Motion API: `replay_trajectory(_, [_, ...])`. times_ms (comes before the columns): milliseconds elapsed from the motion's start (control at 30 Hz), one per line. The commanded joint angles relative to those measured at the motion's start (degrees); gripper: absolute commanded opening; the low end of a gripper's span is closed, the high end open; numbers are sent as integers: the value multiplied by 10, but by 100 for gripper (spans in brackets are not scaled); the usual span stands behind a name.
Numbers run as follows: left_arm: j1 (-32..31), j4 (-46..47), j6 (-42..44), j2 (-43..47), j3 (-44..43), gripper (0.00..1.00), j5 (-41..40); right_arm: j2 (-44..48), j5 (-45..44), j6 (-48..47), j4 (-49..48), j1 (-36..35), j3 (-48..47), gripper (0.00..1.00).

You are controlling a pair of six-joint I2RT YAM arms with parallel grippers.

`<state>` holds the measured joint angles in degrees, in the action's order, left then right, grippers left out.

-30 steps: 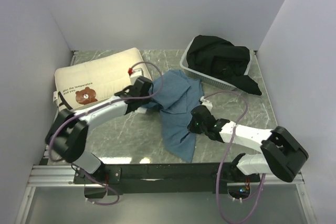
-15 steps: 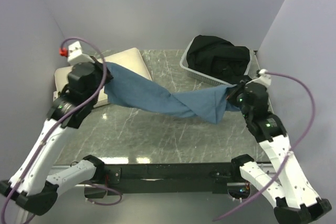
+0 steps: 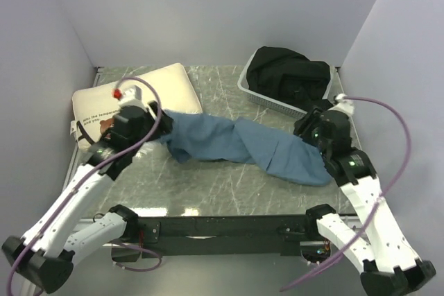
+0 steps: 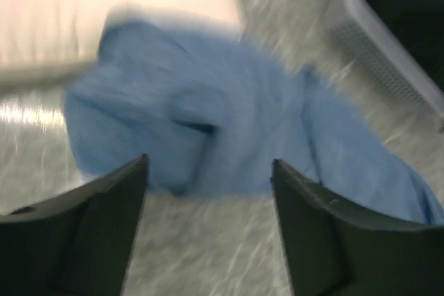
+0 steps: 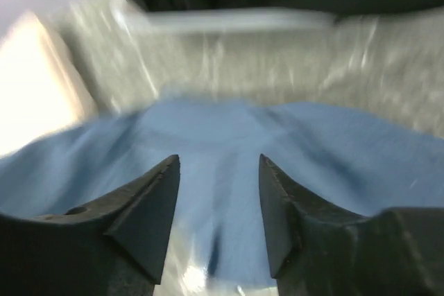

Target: Put the pillow into the pillowcase

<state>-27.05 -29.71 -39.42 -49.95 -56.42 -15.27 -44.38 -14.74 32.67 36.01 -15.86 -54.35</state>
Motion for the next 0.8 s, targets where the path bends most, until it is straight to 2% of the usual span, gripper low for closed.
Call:
replay_trajectory(0, [0,34,-44,14,57,83,46,-18,91,-18,-47,-34,63,59])
replay_trajectory(133, [-1,5,-121,43,125,82,-26,-41,6,15,-66,-127,100,64])
replay_trajectory(233, [-5,5,-193,81,192,73,-39,-56,16,38,-103,-150,137,64])
replay_trajectory(333, [-11,33,-210,95,243,69,-35,-62,18,61,-136,-165,180,63])
replay_trajectory(567, [-36,170,-219,-9,305,69,-11,-65,13,70,-157,-175,218,62])
replay_trajectory(733, [-37,257,-212,-97,298,69,-27,-60,-13,93,-167,-175,266,62])
replay_trajectory(767, [-38,275,-210,-115,302,65,-18,-63,-13,96,-170,-174,271,62])
